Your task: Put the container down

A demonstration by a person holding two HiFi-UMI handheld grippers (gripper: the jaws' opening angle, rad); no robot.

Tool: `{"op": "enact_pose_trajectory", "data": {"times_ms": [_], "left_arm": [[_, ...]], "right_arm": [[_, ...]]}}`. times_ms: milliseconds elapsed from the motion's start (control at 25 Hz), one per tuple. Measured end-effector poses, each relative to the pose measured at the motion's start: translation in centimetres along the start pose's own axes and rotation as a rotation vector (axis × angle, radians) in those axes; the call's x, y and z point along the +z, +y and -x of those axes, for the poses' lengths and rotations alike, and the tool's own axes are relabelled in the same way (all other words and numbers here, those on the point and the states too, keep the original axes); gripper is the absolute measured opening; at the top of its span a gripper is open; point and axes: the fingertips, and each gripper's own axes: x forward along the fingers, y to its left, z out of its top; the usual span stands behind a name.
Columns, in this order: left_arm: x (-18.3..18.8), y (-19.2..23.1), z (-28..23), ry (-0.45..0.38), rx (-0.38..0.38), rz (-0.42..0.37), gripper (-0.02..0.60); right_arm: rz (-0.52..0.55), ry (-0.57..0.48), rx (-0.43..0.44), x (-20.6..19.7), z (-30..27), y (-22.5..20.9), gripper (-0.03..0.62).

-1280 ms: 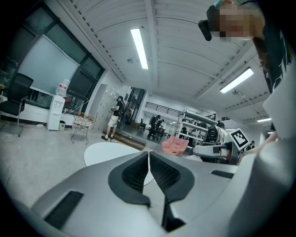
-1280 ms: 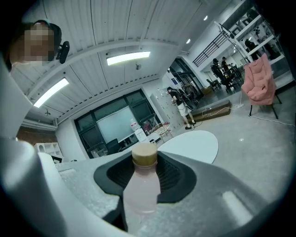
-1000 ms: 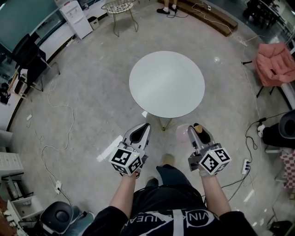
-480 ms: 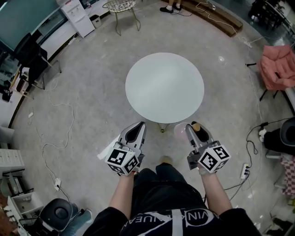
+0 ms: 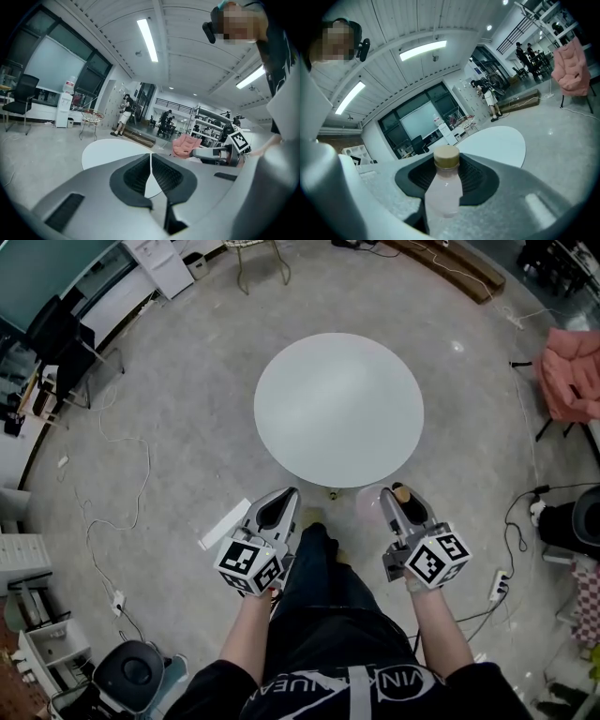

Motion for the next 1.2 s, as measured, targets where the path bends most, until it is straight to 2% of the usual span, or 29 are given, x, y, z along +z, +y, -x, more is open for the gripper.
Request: {"op": "enact_pose_trajectory", "data": {"times_ms": [320,720,1200], "left_arm": [[0.6,1.7,-4.4,0.017,-0.042,0.007,0.015],[0.5,4.7,-9.0,0.080,-0.085,0.012,0.015],[-0.1,8.2,-13.7,0.123,-0.135,0.063,0.015]], "right_arm": [[0.001,0.022,-0.014,0.3,-2.6,-1.8,0.137],[-0.015,0.066,-0.027,0.5,-8.1,-2.9,0.137],[-0.001,0.124,-0.051,0.1,-13.5,-4.6,0.137]]}}
